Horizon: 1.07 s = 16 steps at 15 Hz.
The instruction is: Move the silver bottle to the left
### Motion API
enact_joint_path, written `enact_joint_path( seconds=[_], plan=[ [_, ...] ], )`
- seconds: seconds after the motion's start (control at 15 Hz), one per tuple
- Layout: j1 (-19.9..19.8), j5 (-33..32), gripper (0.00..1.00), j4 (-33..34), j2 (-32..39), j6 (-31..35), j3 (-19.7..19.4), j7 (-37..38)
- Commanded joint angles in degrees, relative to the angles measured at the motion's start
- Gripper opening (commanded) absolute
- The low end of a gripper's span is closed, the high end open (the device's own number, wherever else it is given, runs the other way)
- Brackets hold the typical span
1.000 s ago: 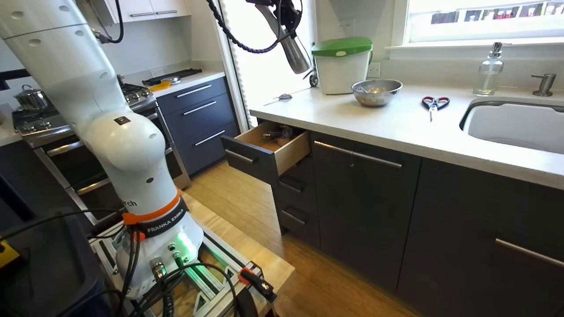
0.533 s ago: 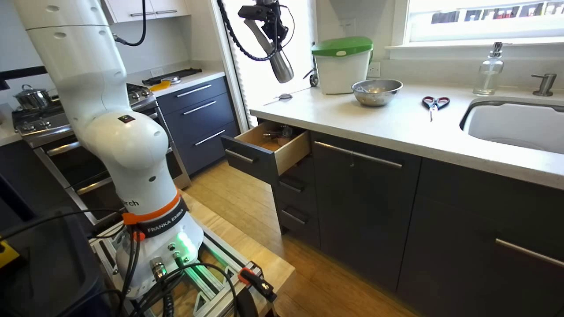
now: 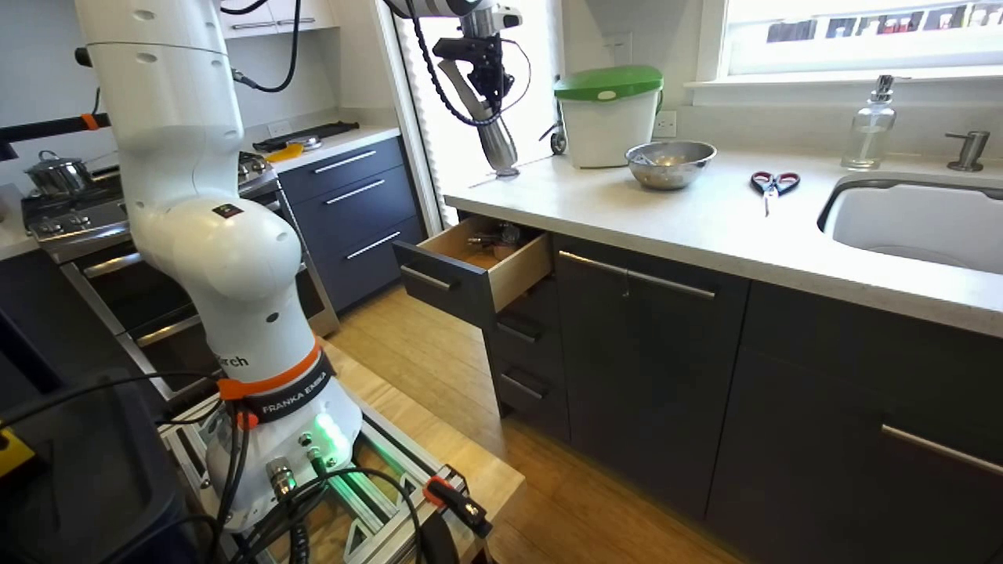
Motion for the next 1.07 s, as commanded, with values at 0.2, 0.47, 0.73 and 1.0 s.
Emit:
enact_joint_path(
  seconds=[0.2,0.47,0.73,1.0],
  plan=[
    [0.36,-0.31,0.01,4.31,4.24,-4.38,-0.19,-1.61],
    [0.46,-0.5,0.01,6.09,6.0,-7.32,-0.23,-1.97],
    [0.42,-0.32,0.01,7.81,7.26,-9.54,-0.24,-2.57],
    [0.57,-0.69,0.01,9.35,8.44,-10.53,-0.36,-2.53]
  ],
)
